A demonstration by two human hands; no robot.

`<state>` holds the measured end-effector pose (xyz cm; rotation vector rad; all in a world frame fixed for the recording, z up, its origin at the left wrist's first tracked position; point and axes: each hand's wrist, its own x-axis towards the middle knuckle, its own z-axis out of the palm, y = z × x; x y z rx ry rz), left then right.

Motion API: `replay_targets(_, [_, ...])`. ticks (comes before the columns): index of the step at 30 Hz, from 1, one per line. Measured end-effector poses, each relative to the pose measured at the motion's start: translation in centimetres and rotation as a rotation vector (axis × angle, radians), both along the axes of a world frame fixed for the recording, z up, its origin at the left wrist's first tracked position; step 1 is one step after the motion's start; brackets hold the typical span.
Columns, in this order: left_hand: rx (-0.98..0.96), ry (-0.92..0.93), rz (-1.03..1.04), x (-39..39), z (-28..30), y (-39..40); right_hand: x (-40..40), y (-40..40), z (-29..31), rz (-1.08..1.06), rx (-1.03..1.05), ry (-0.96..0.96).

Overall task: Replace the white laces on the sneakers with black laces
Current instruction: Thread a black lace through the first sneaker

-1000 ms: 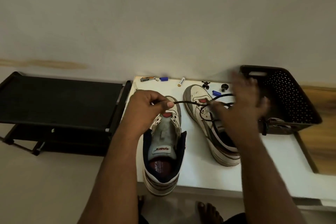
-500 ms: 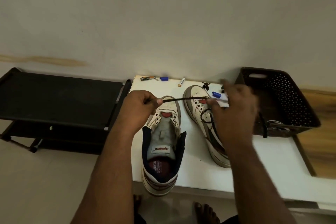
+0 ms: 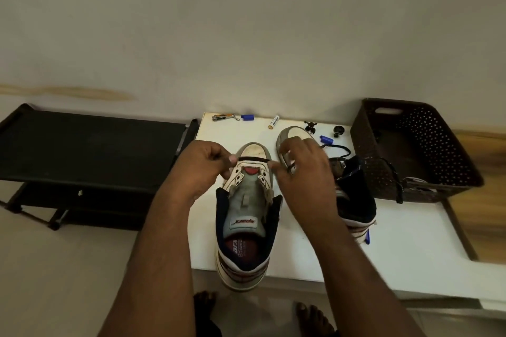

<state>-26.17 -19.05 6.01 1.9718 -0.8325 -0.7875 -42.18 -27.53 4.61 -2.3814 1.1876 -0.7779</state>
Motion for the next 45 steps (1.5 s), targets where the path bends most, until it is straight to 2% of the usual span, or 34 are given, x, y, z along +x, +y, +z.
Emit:
replay_targets(3, [-0.024,0.068,0.217,0.0,-0.4,-0.4,0.9,1.0,-0.2,0.199,0.275,0.309])
replay_targets(4, [-0.044,0.130,0.263,0.1,-0.4,-0.5,1.1,1.0,-0.3,0.239,0.303,0.414])
replay_targets(6, [-0.080,0.279,0.275,0.2,-0.2,-0.4,0.8,0.5,0.0,0.258,0.331,0.474])
replay_targets(9, [-0.043,0.349,0.180,0.3,-0.2,-0.3,-0.6,-0.3,0.5,0.287,0.382,0.481])
replay_targets(13, [0.064,0.271,0.071,-0.3,-0.9,-0.1,-1.3,-0.5,0.1,0.279,0.428,0.462])
replay_targets(18, [0.052,0.176,0.143,-1.2,-1.9,-0.5,-0.4,-1.4,-1.8,0.217,0.474,0.396])
replay_targets(22, [0.002,0.235,0.197,-1.5,-2.9,-1.6,0.7,-0.9,-2.8,0.229,0.446,0.431])
replay_targets(26, [0.049,0.269,0.224,-2.0,-4.1,-2.6,1.1,-0.7,-3.5,0.196,0.409,0.390])
replay_targets(36, [-0.080,0.131,0.312,-2.8,-5.3,-3.4,0.8,-0.6,-3.6,0.186,0.405,0.324])
replay_targets(45, [-0.097,0.125,0.344,-2.7,-6.0,-3.8,0.9,-0.6,-3.8,0.191,0.409,0.305])
